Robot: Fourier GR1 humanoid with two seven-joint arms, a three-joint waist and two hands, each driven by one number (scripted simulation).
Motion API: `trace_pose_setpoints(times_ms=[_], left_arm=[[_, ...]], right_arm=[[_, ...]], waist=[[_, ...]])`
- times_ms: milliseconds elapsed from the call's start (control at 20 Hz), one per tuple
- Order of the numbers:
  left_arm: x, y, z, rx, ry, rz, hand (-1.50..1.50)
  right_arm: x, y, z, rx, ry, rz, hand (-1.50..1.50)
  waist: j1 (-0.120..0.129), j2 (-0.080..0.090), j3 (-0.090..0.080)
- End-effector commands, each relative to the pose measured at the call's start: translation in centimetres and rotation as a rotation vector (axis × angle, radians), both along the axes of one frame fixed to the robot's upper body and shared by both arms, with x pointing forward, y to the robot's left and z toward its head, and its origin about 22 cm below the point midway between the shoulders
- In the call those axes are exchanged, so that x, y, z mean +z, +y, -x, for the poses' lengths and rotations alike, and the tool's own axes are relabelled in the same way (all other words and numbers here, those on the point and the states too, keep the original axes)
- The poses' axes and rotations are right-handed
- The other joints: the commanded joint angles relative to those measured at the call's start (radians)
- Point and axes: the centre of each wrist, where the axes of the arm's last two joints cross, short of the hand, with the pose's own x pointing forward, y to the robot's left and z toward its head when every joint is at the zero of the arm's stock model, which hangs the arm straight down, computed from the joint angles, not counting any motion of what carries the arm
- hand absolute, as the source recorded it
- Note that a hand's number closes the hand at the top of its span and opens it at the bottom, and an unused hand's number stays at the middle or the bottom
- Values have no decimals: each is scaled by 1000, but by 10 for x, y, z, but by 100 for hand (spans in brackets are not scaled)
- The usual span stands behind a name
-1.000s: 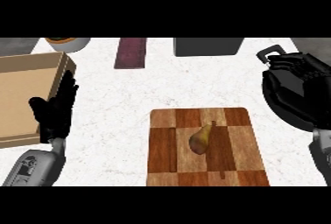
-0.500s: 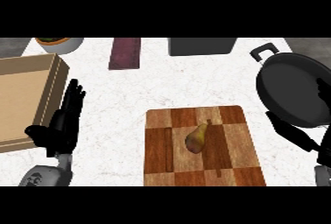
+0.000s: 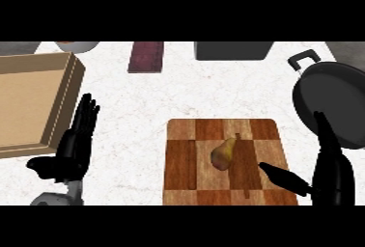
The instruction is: Pick the pear from the cutting board and place it in the pot
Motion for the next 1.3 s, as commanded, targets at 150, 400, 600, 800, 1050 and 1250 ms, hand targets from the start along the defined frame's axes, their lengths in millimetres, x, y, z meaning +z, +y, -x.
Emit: trace_pose_setpoints(times_ms=[150, 400, 600, 800, 1050, 1250], left_arm=[[-2, -4, 5, -41, -15, 10, 0], [3, -11, 1, -36, -20, 7, 0], [-2, -15, 4, -21, -16, 1, 0], [3, -8, -3, -22, -14, 16, 0], [-2, -10, 8, -28, -24, 0, 0], [-4, -29, 18, -28, 15, 22, 0]], right_arm=[[-2, 51, 6, -43, 477, 58, -150], [31, 88, -20, -81, 582, 36, -150], [20, 117, -37, -71, 618, -16, -150], [13, 116, -44, -105, 722, 13, -150], [-2, 117, -54, -122, 782, -29, -150], [-11, 113, -59, -108, 778, -52, -150]], waist=[[34, 10, 2], [33, 10, 7], [26, 11, 10], [18, 11, 10], [25, 10, 11], [22, 8, 12]])
